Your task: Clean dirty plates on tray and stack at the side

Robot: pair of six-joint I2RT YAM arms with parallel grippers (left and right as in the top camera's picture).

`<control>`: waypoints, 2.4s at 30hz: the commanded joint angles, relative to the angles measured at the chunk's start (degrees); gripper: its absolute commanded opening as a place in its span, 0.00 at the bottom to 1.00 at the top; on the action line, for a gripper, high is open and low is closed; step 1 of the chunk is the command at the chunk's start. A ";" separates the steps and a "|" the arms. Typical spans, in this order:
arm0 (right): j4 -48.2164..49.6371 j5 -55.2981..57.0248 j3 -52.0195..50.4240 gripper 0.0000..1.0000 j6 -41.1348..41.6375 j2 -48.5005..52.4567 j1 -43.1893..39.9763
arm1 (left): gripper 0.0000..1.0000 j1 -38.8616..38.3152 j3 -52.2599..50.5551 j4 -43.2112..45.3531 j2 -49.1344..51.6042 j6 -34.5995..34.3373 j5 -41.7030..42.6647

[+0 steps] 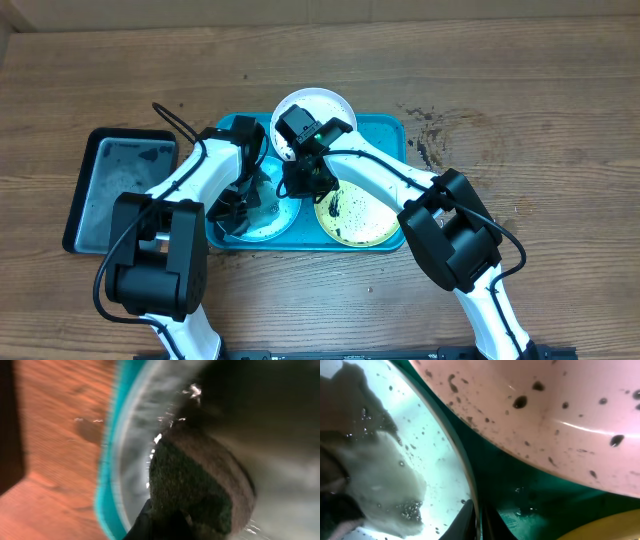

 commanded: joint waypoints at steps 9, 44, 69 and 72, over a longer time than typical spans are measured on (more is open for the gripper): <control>-2.82 1.53 4.04 0.04 0.22 -1.09 -0.52 | 0.04 3.06 17.00 -5.60 -1.09 0.07 6.21; -11.45 55.52 26.84 0.04 -36.35 -5.42 13.53 | 0.04 39.87 22.75 -8.83 -10.08 4.66 26.40; -4.37 74.99 26.84 0.04 -48.87 -5.42 22.67 | 0.04 39.87 22.75 -8.83 -10.08 5.53 27.91; -4.35 74.88 26.84 0.04 -48.87 -5.42 22.60 | 0.04 39.87 22.75 -8.81 -10.08 5.53 27.91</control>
